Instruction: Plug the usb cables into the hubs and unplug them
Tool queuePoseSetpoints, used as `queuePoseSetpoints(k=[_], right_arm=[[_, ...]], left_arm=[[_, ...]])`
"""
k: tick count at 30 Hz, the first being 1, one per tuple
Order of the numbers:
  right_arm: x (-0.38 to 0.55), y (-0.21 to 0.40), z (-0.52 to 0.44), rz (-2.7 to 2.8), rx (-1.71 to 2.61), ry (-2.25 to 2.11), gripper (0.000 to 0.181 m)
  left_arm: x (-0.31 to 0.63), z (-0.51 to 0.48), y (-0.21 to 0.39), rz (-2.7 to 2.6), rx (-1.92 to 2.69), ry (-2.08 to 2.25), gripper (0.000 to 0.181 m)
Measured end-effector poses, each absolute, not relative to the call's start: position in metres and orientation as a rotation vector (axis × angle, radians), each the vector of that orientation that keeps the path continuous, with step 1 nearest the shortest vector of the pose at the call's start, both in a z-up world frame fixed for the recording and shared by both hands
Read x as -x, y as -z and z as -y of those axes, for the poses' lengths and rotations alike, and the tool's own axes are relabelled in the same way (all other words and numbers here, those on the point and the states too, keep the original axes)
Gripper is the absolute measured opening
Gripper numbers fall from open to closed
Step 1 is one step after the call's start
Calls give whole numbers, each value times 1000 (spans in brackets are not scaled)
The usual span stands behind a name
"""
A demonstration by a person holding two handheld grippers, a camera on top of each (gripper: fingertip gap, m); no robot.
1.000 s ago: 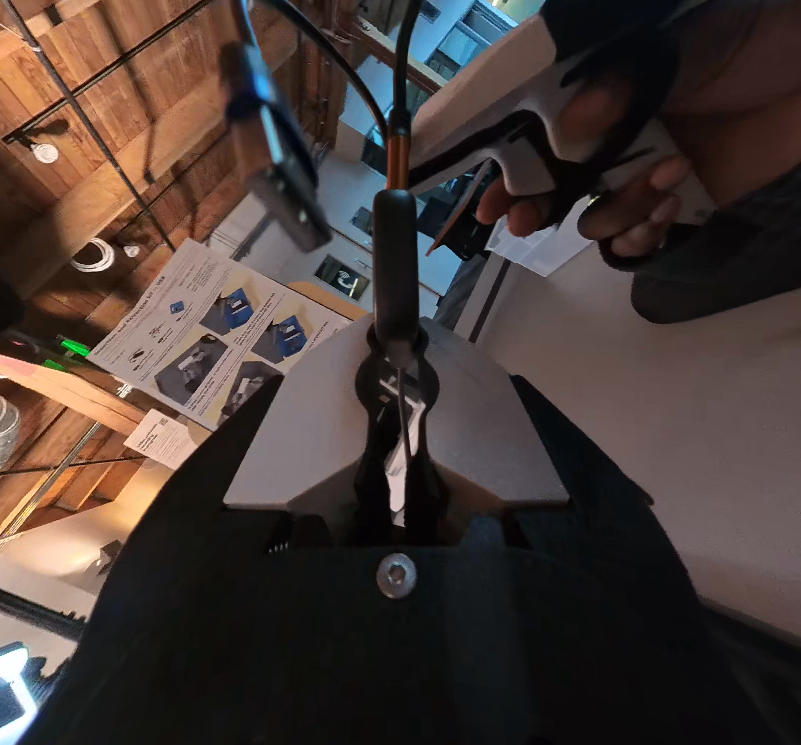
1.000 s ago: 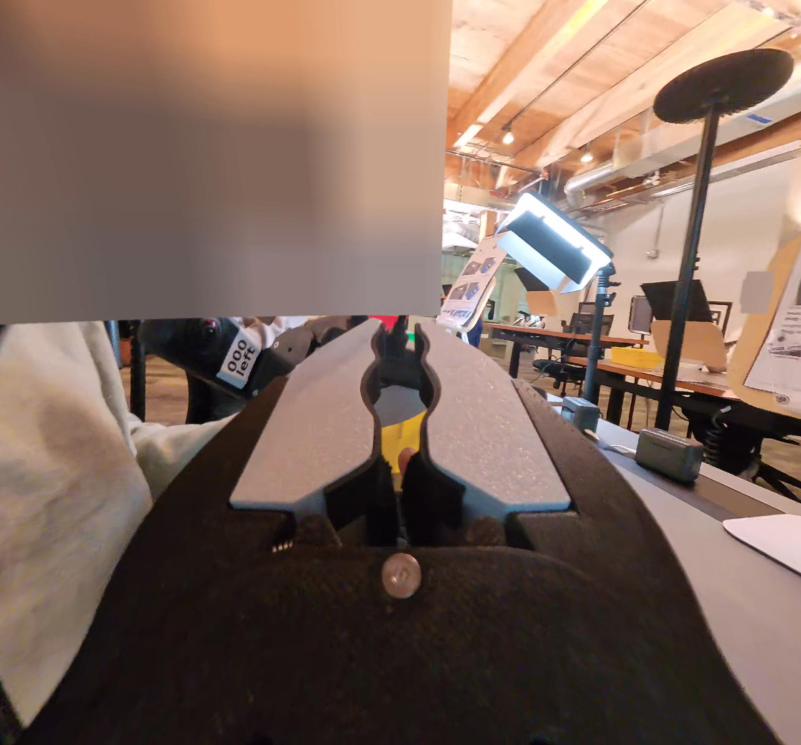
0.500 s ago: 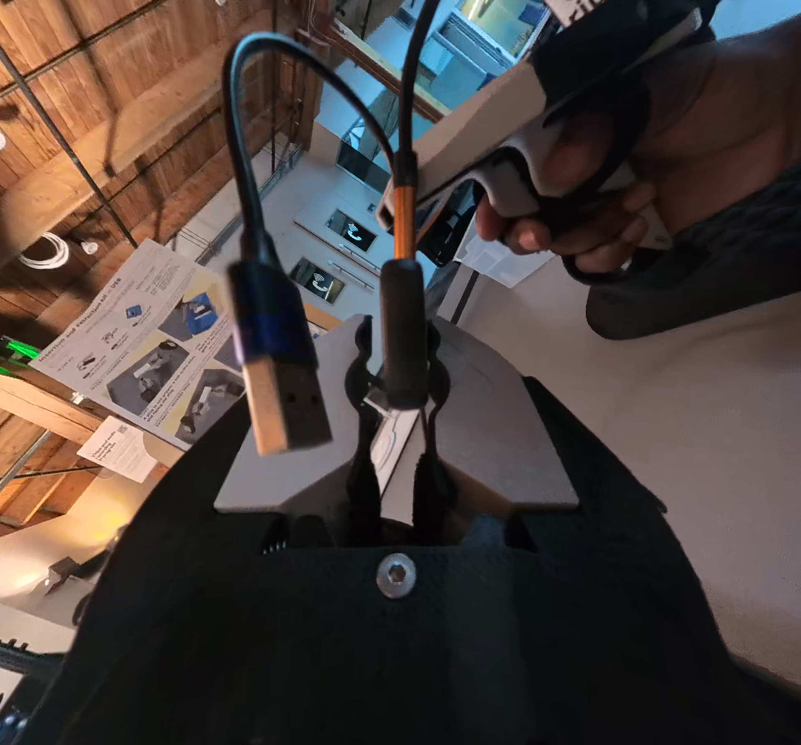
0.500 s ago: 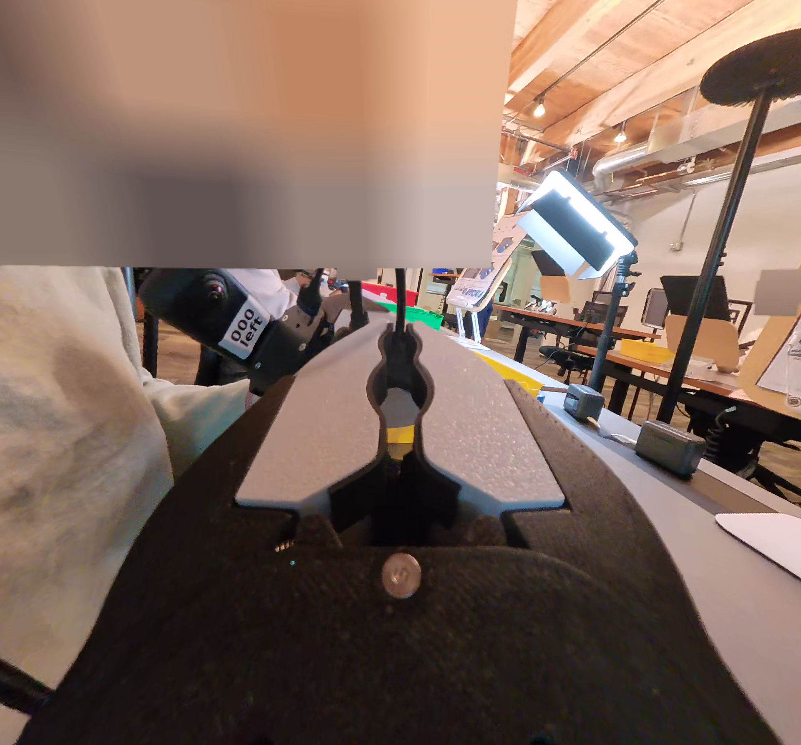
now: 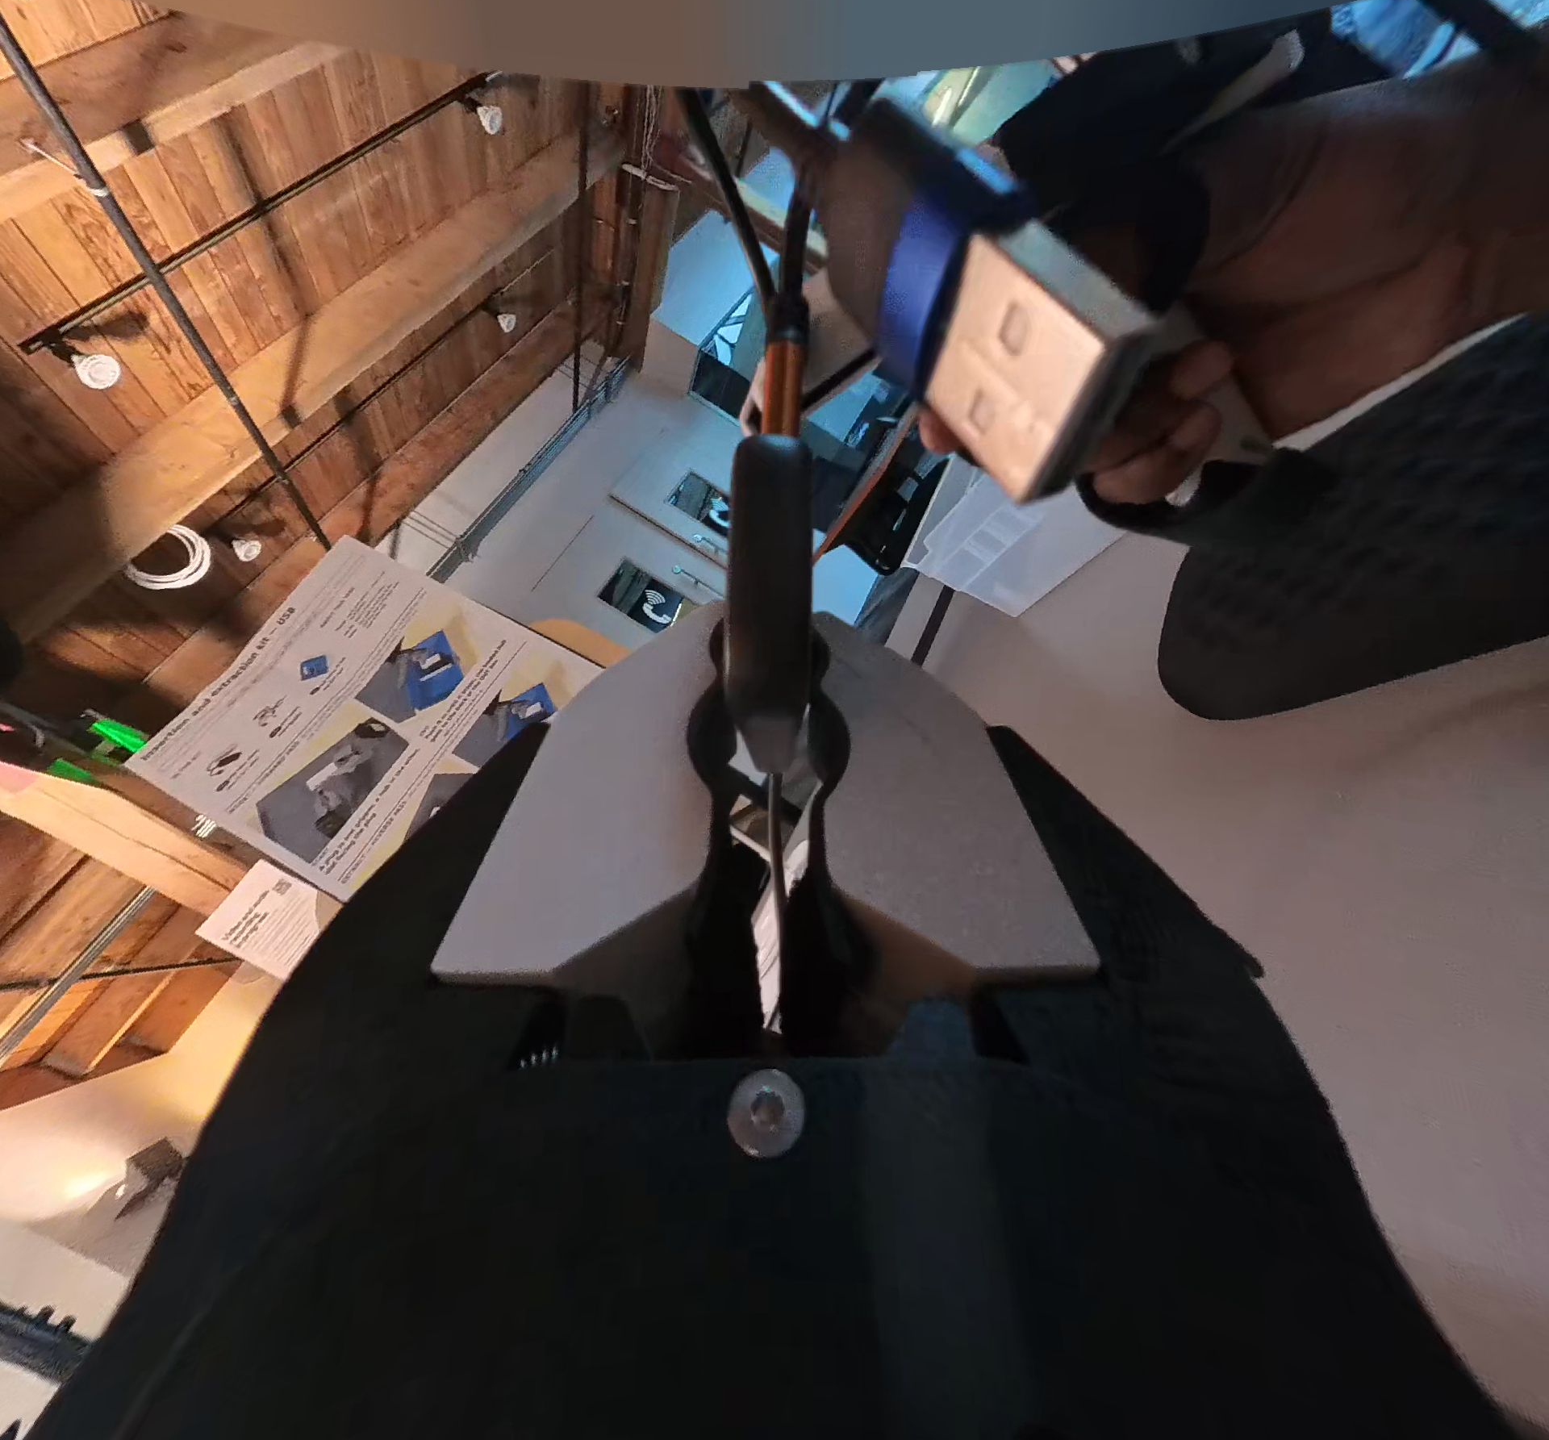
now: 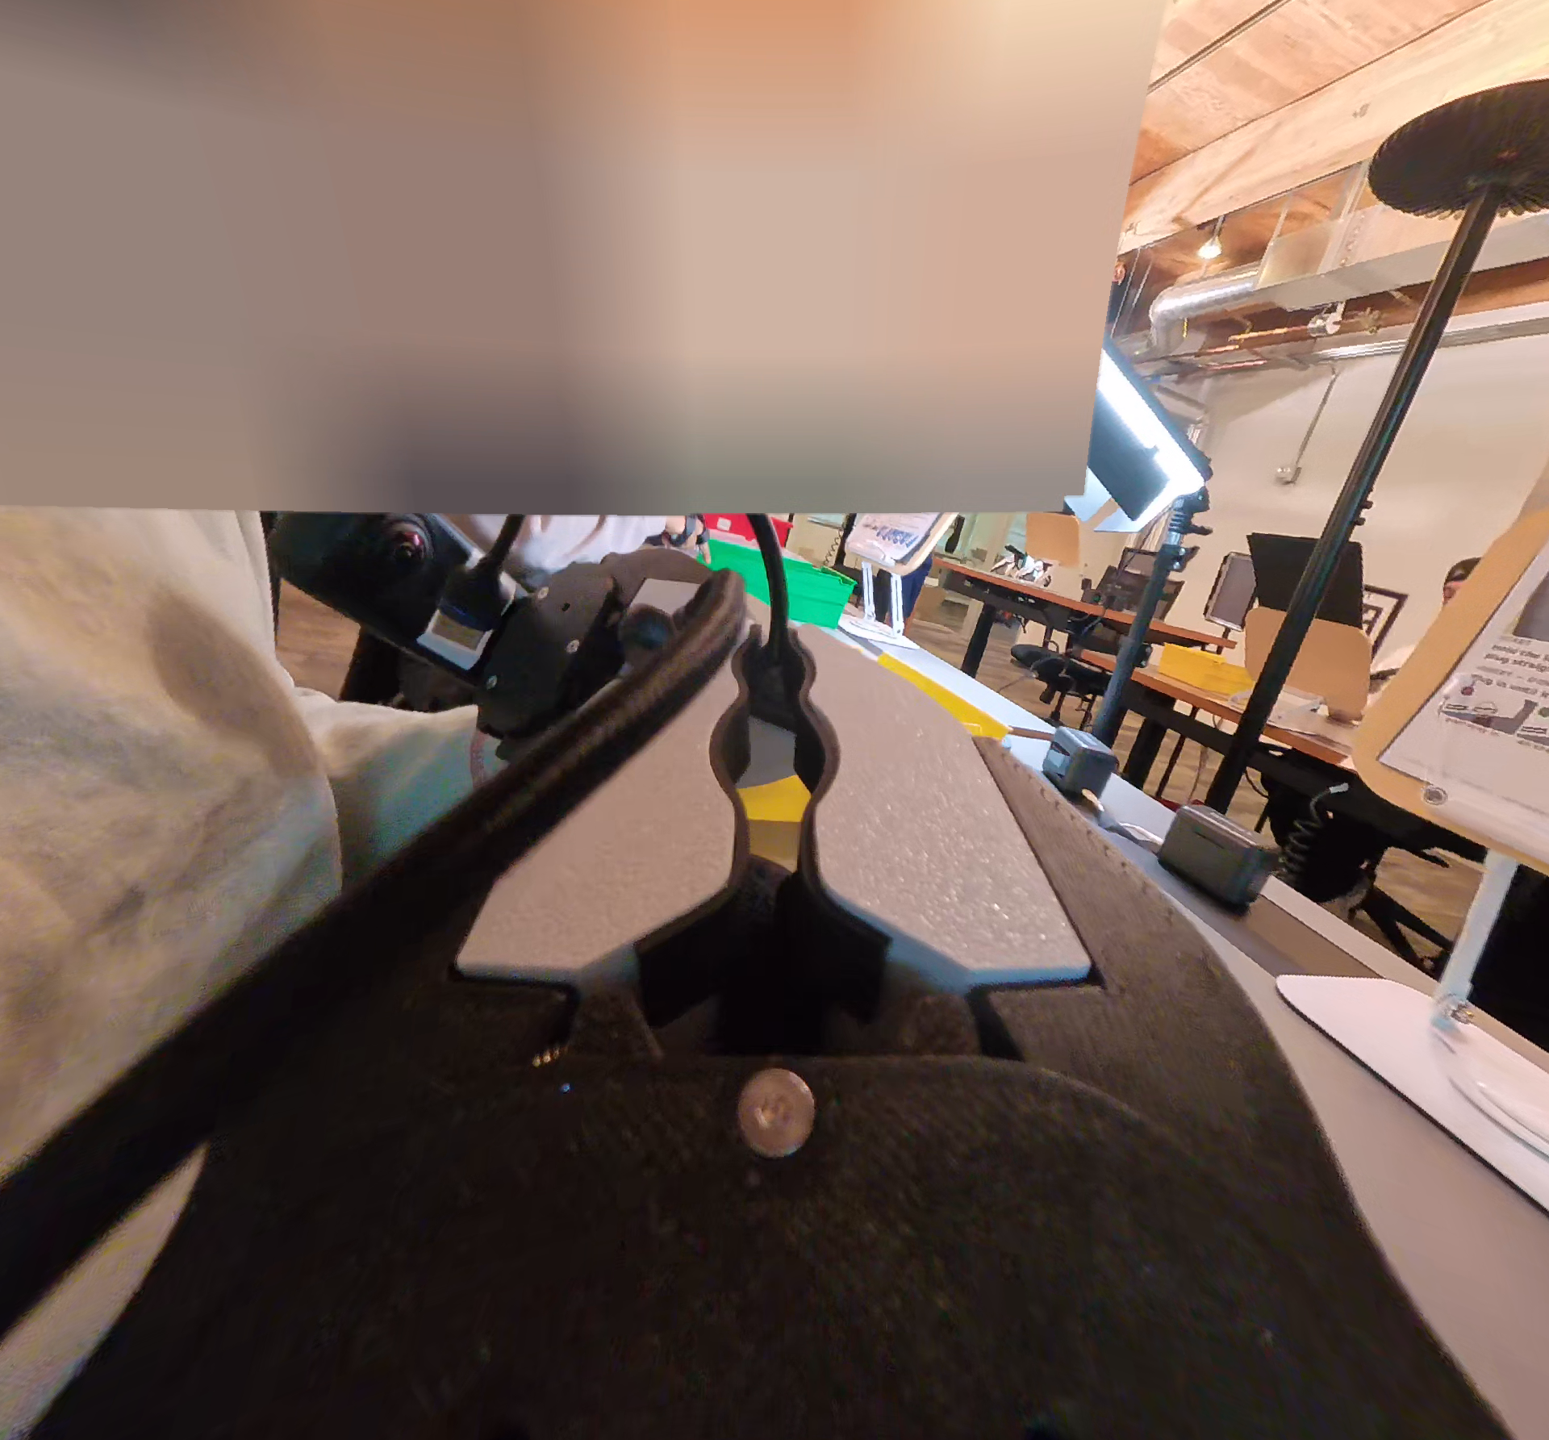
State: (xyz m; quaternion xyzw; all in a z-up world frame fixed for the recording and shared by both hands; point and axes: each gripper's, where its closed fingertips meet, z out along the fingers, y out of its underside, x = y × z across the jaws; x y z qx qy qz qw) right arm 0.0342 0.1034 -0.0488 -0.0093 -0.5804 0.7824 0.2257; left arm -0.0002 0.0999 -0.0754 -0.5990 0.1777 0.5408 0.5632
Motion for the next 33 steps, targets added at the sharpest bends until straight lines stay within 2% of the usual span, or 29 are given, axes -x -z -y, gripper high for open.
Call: queuePoseSetpoints(k=[1, 3, 5, 11, 20, 23, 25, 28, 33], right_arm=[[-35, 49, -103, 1613, 23, -2138, 0], [-35, 51, -102, 1633, 19, -2105, 6], [-35, 51, -101, 1645, 17, -2094, 4], [-32, 45, -117, 1620, 99, -2262, 3], [-28, 49, -109, 1690, 58, -1900, 4], [-19, 58, -110, 1691, 105, -1808, 0], [-17, 62, -106, 1700, 106, -1790, 2], [-20, 63, -97, 1715, 79, -1813, 3], [-22, 62, -97, 1724, 60, -1747, 2]], left_arm=[[0, -100, 76, -424, 1416, -1263, 13], [1, -99, 77, -432, 1426, -1253, 13], [2, -98, 77, -433, 1432, -1264, 13], [-23, -105, 71, -496, 1366, -1161, 12], [3, -104, 81, -416, 1473, -1160, 13], [4, -103, 85, -364, 1476, -1193, 26], [3, -105, 87, -342, 1490, -1210, 29], [7, -108, 97, -335, 1559, -1257, 16], [11, -101, 89, -292, 1514, -1300, 13]])
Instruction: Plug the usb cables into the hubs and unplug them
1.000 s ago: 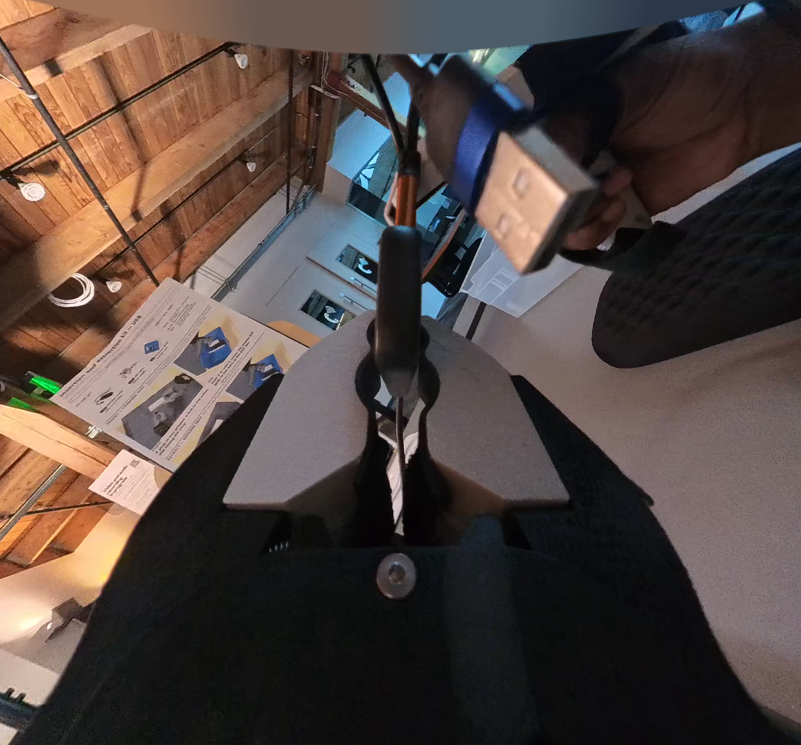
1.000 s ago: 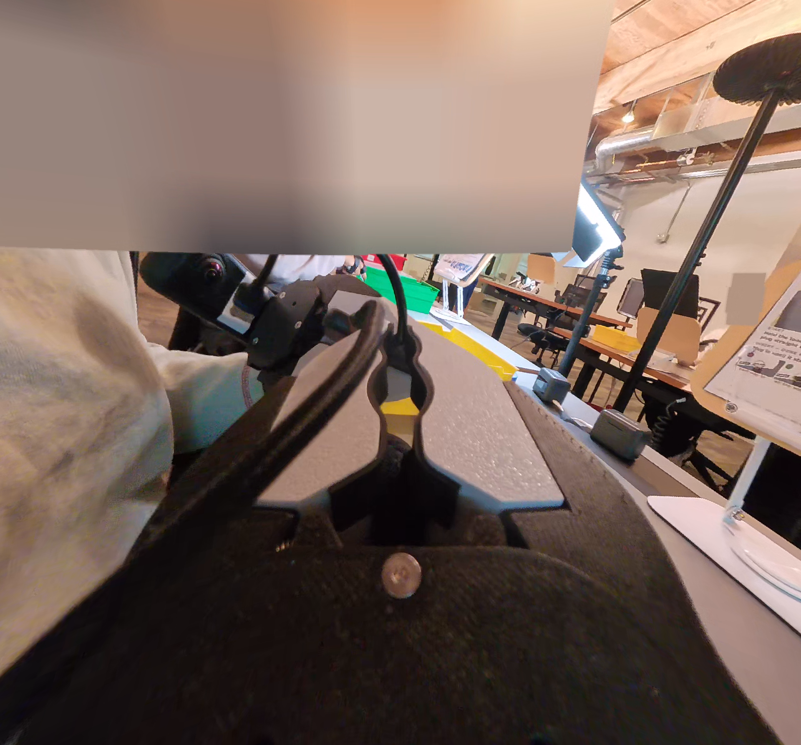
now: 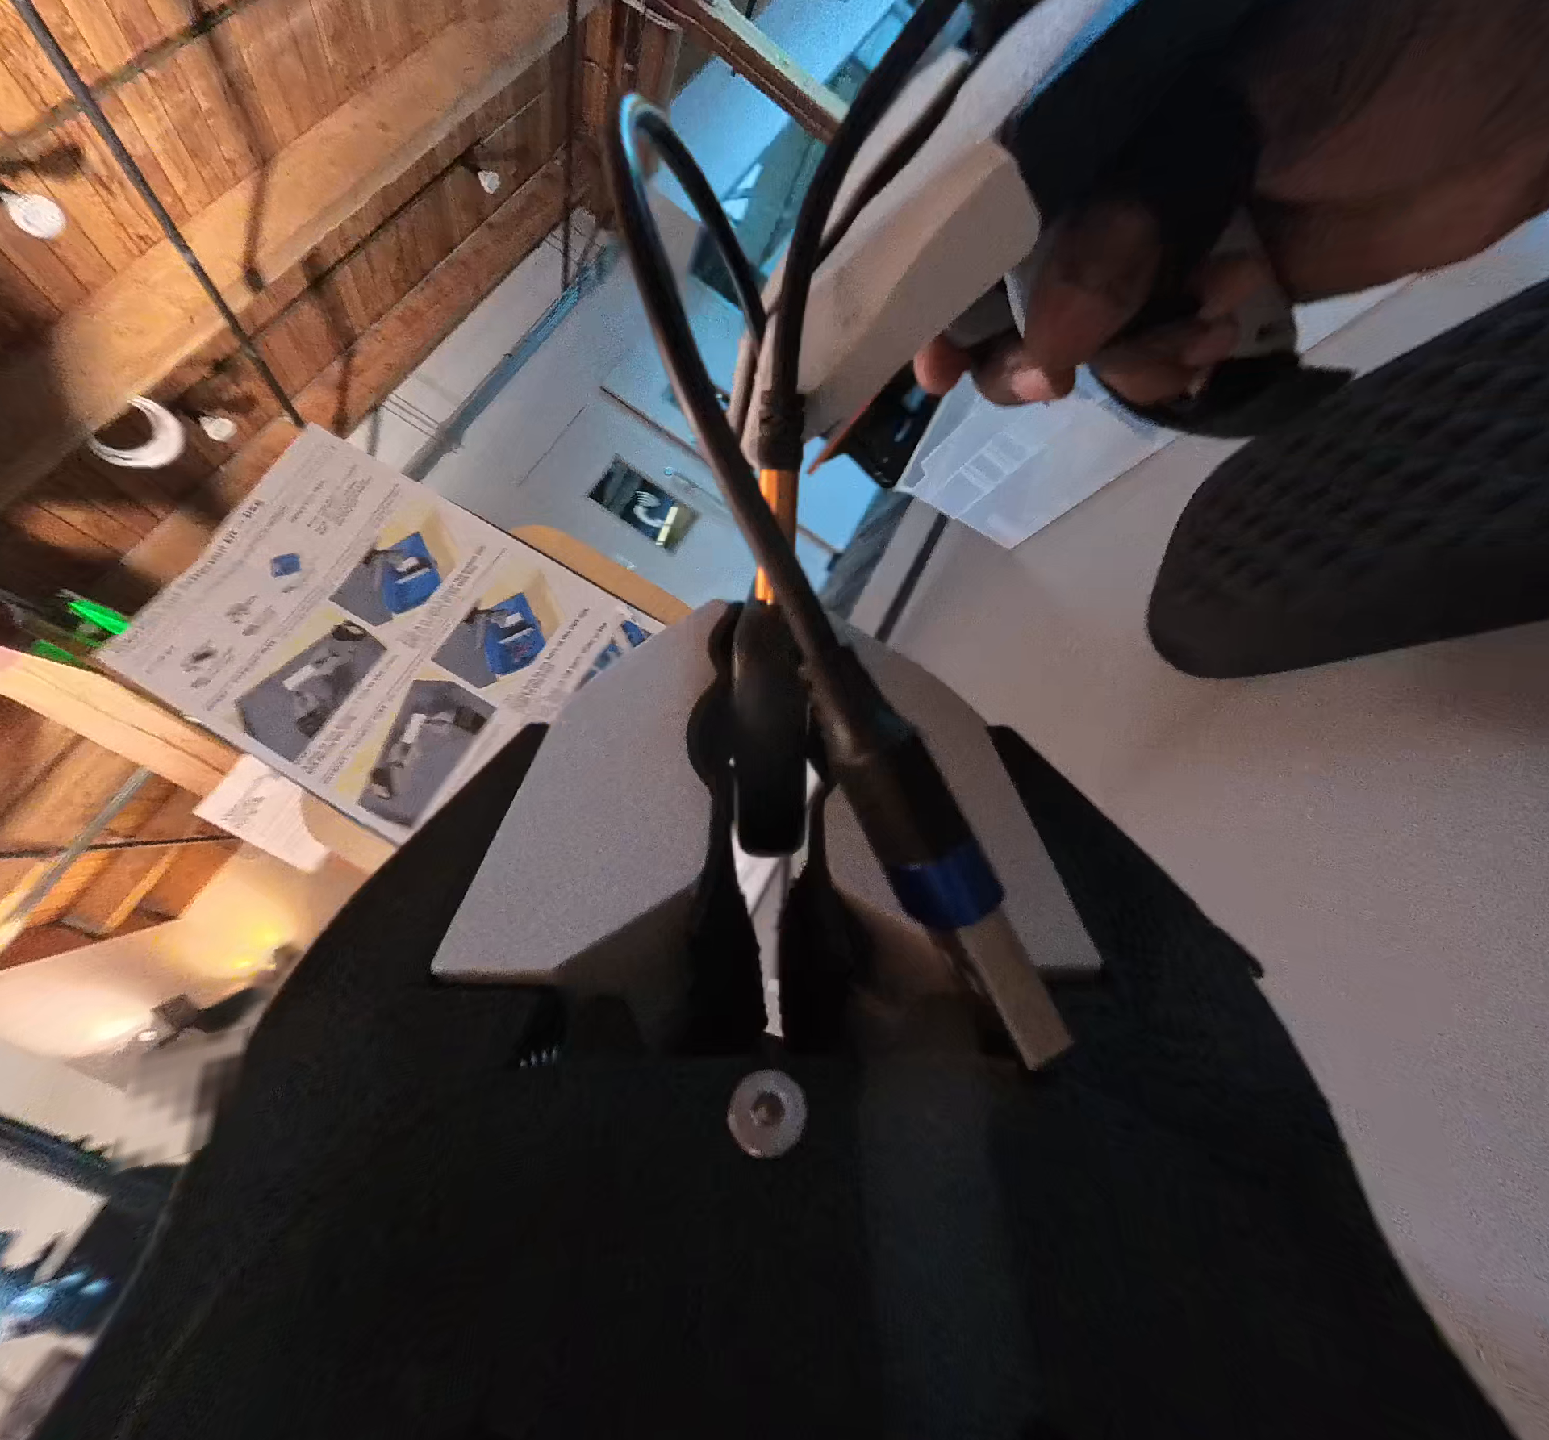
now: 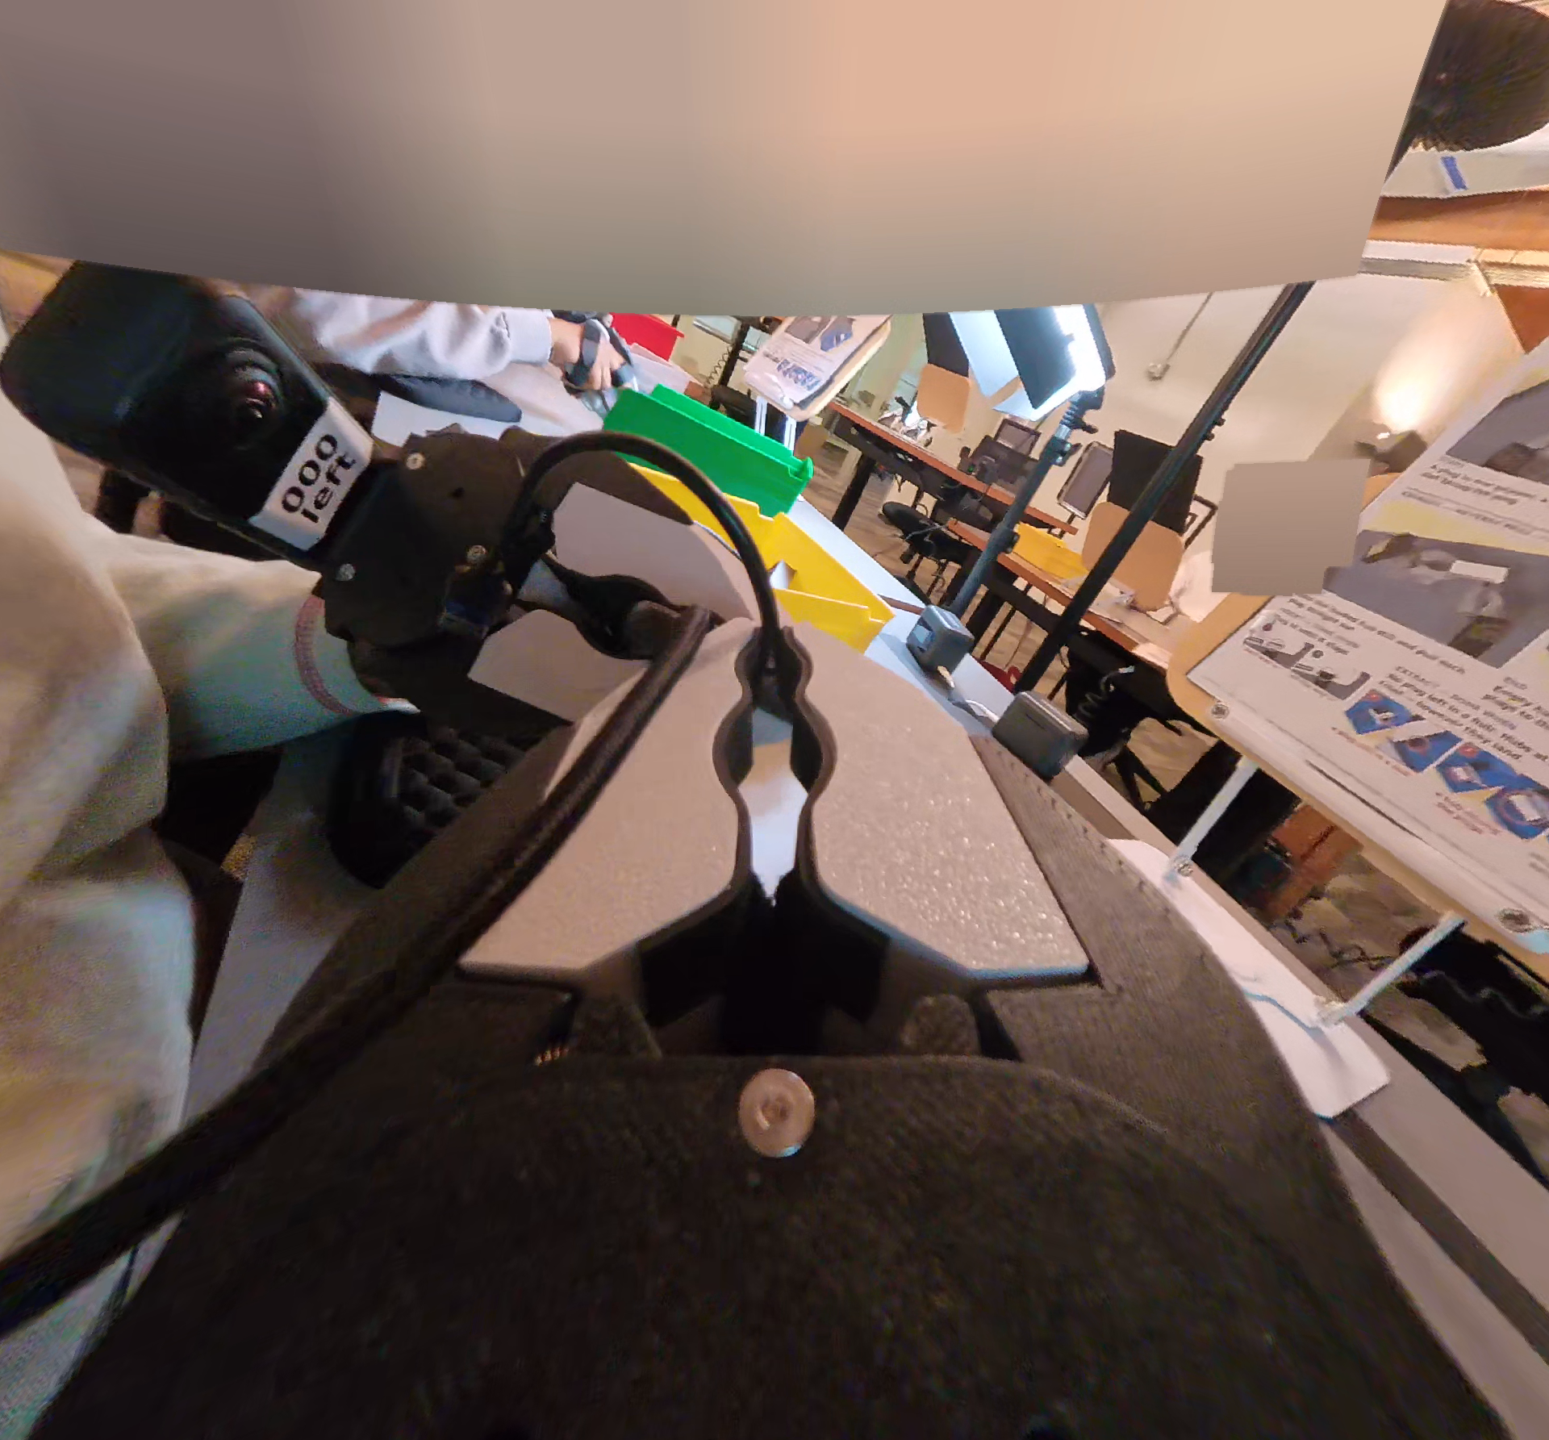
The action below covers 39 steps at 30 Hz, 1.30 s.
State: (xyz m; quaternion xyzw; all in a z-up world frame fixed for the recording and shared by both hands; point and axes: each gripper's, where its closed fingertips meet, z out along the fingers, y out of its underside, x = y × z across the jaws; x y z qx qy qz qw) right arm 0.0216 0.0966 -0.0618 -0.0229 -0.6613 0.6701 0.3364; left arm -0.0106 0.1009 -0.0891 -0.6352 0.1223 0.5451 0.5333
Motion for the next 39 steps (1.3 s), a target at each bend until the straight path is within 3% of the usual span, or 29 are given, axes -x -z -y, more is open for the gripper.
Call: queuePoseSetpoints(k=[32, 35, 39], right_arm=[[-42, 50, -104, 1753, -31, -1887, 3], [-77, -27, -201, 1109, 1, -2375, 2], [-43, -3, -270, 1288, 351, -1781, 2]], left_arm=[[-12, -96, 76, -410, 1429, -1327, 13], [49, -45, 100, -155, 1600, -1439, 13], [40, -28, 68, -101, 1458, -1317, 12]])
